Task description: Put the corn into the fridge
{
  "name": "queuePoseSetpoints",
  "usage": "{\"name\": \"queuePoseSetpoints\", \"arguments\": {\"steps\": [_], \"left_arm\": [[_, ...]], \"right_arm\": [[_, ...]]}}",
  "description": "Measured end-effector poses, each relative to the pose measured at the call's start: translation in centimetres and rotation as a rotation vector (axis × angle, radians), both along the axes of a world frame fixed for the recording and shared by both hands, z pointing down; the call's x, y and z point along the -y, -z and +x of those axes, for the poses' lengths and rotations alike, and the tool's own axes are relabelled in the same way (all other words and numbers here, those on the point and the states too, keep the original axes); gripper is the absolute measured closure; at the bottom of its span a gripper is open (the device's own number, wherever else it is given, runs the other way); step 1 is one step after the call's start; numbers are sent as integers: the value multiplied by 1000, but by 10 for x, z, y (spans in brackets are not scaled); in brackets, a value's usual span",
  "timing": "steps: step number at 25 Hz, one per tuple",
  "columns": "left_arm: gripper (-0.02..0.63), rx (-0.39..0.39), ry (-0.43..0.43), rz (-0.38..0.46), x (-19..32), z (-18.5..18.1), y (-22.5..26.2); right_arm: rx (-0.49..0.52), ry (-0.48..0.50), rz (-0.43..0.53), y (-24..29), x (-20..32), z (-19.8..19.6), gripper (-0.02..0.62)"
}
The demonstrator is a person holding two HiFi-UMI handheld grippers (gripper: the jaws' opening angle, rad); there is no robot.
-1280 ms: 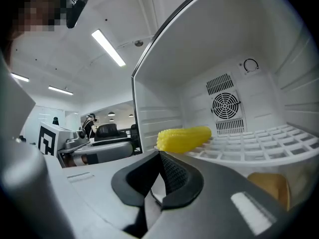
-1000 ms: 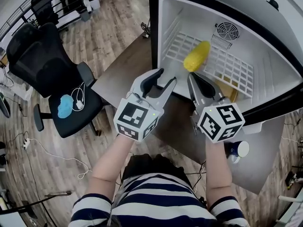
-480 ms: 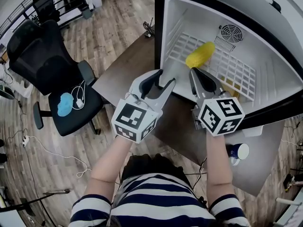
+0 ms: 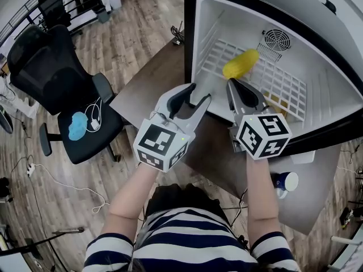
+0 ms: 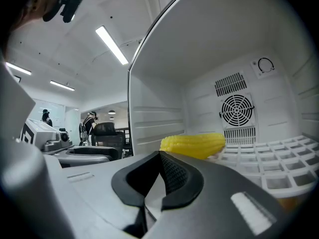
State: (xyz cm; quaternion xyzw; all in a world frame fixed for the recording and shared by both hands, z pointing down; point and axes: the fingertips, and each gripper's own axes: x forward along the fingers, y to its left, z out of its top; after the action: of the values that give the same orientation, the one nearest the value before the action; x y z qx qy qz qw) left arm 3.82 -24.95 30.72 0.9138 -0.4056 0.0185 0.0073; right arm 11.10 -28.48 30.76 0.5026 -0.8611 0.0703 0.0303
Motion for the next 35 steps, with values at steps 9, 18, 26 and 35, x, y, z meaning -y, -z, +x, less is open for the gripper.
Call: {"name": "queuePoseSetpoints", "arguments": {"steps": [9,18,26,35], "left_arm": [[606,-18,3,-3,0,-3,5],[606,-50,-3,-19,-3,-6,12],[606,-51,7,-31,-9,-10,13],[606,-45,56,-46,-16,-21,10]], "right_arm": [[8,-28,3,4,-10,13,604],[4,-83,4,6,-27,32,604],[25,-173,-5,4,-51,66,604],[24,-247,-35,-11,-81,96,604]]}}
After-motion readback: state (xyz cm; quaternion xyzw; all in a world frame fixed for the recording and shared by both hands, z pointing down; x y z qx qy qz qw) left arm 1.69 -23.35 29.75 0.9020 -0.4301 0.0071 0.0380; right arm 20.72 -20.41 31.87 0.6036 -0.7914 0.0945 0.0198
